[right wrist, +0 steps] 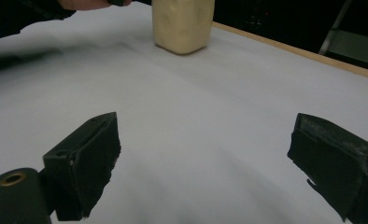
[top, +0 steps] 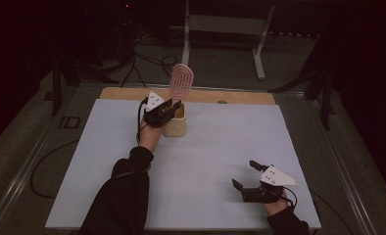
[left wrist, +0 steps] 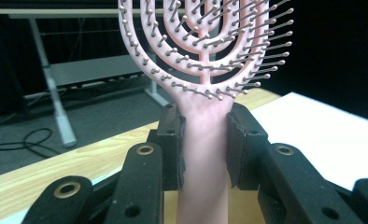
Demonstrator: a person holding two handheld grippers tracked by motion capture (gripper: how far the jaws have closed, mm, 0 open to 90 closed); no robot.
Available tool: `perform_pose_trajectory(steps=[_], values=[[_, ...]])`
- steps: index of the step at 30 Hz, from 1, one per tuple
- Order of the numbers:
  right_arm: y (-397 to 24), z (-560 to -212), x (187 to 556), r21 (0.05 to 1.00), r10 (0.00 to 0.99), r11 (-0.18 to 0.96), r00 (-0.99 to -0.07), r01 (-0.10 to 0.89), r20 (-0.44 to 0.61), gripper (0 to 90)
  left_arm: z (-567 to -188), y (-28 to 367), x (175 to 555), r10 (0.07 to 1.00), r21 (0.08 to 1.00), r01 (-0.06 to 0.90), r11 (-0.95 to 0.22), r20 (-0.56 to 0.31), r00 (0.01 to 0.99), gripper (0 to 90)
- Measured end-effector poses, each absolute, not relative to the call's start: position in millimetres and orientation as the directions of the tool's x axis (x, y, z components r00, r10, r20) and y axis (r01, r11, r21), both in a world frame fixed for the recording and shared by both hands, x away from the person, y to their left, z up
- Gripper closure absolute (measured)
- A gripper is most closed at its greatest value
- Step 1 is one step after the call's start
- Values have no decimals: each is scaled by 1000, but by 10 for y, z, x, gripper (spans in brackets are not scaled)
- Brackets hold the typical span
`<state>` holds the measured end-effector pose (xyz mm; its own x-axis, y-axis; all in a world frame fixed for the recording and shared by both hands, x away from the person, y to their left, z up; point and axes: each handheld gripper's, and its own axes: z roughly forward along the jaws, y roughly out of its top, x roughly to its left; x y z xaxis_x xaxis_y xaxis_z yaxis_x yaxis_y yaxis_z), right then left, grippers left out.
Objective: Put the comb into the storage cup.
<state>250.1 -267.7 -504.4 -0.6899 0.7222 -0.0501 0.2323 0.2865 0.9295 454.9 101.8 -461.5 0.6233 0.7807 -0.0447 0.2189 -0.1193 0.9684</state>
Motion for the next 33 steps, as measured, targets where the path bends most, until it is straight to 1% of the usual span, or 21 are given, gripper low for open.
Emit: perform_pose_trajectory(steps=[1,2,3,4,5,6,7,9,12,13,20,28,33], values=[[-2679,-5042,2501,929,722,287,-690,233,-50,87,-4614,1026,4554,775,968,223,-113,-55,629,676],[-2680,-5041,2501,929,722,287,-690,233,-50,86,-4607,1019,4559,779,963,239,-124,-55,625,593],[-2679,-5042,2500,929,723,286,-689,233,-50,87,-4601,1016,4567,779,955,264,-132,-65,624,464],[-2679,-5042,2499,929,723,287,-689,233,-50,86,-4593,1022,4576,776,949,286,-135,-78,626,361],[-2678,-5042,2500,929,723,287,-689,233,-50,87,-4595,1047,4574,753,950,282,-132,-89,652,305],[-2676,-5042,2501,929,723,286,-689,233,-50,86,-4586,1062,4577,740,947,293,-128,-106,664,205],[-2674,-5043,2501,929,723,285,-689,234,-48,86,-4584,1063,4588,734,943,304,-135,-111,670,147],[-2672,-5045,2502,928,722,290,-690,234,-52,86,-4585,1069,4602,720,935,317,-161,-108,686,61],[-2672,-5042,2499,929,723,288,-689,233,-51,86,-4580,1073,4608,716,929,326,-174,-107,689,4],[-2672,-5042,2499,928,723,289,-688,233,-52,86,-4578,1074,4609,719,929,327,-176,-105,687,0],[-2676,-5039,2503,930,724,286,-688,232,-51,86,-4544,1081,4611,710,914,349,-207,-105,696,0],[-2672,-5040,2504,929,725,286,-687,235,-49,87,-4441,1115,4552,697,913,331,-239,-76,713,0],[-2670,-5042,2508,929,725,286,-687,235,-49,86,-4384,1157,4516,684,912,327,-250,-73,726,0]])
